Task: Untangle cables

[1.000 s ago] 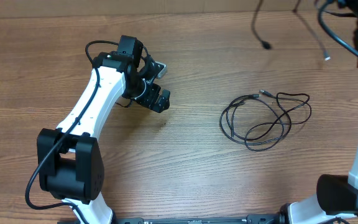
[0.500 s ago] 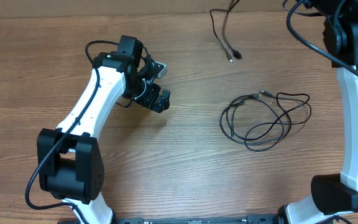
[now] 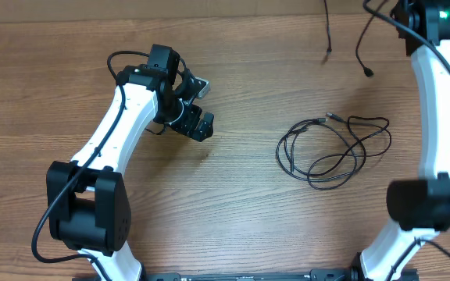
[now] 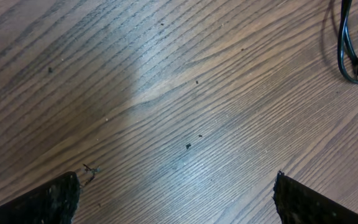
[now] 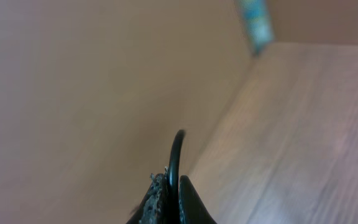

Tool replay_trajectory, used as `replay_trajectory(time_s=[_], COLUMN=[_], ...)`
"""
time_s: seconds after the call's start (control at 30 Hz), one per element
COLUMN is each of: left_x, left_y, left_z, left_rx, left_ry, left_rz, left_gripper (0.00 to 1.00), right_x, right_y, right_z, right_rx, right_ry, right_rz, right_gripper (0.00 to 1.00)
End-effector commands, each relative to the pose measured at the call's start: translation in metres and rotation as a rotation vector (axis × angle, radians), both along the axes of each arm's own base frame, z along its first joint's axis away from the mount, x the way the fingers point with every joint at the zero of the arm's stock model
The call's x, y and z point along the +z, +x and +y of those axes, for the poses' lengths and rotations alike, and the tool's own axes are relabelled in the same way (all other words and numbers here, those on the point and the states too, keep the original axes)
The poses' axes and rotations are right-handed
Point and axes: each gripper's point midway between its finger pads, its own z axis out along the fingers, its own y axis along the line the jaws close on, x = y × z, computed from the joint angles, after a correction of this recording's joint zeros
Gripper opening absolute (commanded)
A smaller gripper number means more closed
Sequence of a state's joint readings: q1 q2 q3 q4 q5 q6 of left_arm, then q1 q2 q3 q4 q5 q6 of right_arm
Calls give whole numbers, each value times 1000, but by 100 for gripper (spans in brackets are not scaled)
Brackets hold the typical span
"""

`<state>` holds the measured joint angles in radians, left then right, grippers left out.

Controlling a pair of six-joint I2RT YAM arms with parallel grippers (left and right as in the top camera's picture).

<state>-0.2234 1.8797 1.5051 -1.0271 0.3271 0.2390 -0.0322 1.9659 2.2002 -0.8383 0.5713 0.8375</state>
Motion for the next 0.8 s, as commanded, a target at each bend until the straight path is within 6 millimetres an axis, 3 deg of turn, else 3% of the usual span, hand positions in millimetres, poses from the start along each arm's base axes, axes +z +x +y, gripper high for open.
replay_trajectory(time_s=[0.0, 0.2, 0.5, 0.73, 0.77], left_x=[-4, -4, -4, -4, -4], left_y=[-2, -2, -2, -2, -2], left_z=[-4, -4, -4, -4, -4], left_rx=[-9, -9, -9, -9, -9], left_ry=[4, 4, 4, 4, 4], left_rz=[11, 11, 11, 11, 11], left_gripper=[99, 100, 100, 99, 99], right_x=[-17, -63, -96, -118, -120], right_y=[-3, -3, -30, -45, -47], right_z=[-54, -118, -219, -269, -272], right_rx=[-165, -274, -447, -449, -443], right_ry=[-58, -44, -25, 60, 72], right_rz=[32, 102, 106, 87, 83], right_gripper=[4, 4, 4, 4, 10])
